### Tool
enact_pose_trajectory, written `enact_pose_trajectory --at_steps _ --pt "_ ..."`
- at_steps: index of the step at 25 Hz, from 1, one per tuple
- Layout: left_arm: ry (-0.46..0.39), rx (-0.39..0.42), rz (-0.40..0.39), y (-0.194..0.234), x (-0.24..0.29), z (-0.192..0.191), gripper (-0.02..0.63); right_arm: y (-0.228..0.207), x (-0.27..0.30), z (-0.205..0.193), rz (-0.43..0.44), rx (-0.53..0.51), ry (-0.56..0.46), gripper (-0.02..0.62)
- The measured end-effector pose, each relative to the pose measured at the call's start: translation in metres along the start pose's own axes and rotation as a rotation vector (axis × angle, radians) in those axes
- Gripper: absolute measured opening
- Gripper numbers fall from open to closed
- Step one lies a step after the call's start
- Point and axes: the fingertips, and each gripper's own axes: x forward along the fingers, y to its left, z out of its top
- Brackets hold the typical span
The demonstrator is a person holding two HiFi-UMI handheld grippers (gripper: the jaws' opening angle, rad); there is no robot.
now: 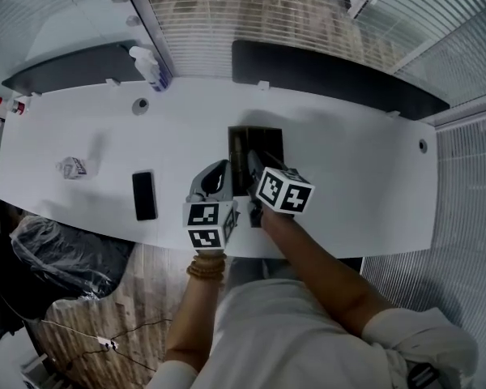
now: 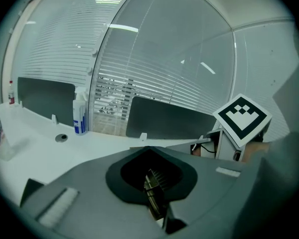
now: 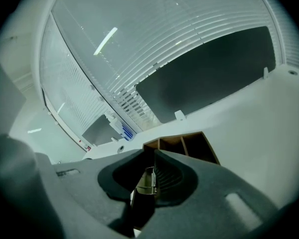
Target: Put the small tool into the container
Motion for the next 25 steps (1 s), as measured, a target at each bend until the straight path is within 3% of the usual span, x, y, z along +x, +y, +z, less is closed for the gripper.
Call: enact_pose_trajectory --at_steps 11,19,25 --pt "-0.022 0.053 -0.066 -0.038 0.006 0.025 0.003 -0.007 -0.036 0.039 0.024 -0.052 -0.073 0.003" --pt "-0.074 0.099 -0.104 -0.068 0.006 0.032 0.003 -0.012 -0.089 0.080 0.040 -0.186 -0.179 0.002" --pt "-0.092 0.105 -0.181 -0.119 0.003 0.050 0.003 -0.010 -0.141 0.105 0.089 -0.265 -0.271 0.002"
